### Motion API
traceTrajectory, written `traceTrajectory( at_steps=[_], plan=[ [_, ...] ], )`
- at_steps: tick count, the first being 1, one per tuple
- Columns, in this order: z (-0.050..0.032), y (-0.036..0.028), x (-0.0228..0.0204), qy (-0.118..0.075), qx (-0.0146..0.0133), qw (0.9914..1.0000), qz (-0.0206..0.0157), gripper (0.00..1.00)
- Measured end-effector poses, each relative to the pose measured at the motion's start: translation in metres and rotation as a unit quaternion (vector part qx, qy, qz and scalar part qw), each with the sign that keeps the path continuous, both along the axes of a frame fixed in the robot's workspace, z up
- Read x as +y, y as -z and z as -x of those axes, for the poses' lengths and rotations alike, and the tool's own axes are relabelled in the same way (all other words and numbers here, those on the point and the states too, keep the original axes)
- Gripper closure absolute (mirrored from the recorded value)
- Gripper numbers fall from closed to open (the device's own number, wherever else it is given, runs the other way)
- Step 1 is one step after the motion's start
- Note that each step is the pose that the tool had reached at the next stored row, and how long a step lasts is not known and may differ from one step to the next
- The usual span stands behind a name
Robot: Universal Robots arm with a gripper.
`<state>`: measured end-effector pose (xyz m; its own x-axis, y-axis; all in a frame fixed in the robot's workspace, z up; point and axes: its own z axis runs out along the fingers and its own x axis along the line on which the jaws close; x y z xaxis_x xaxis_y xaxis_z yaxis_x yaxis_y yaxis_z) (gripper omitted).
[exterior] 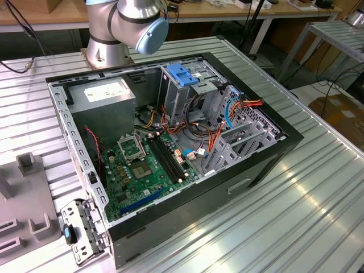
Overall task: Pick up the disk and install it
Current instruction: 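Pick up the disk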
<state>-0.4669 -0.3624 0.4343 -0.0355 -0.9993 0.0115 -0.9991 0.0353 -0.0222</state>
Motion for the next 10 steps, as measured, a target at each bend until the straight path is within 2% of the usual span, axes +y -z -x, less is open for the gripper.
traceTrajectory(
  at_steps=[10],
  plan=[
    [0.0,-0.0063,0.0,0.0,0.0,1.0,0.0,0.63]
  ],
)
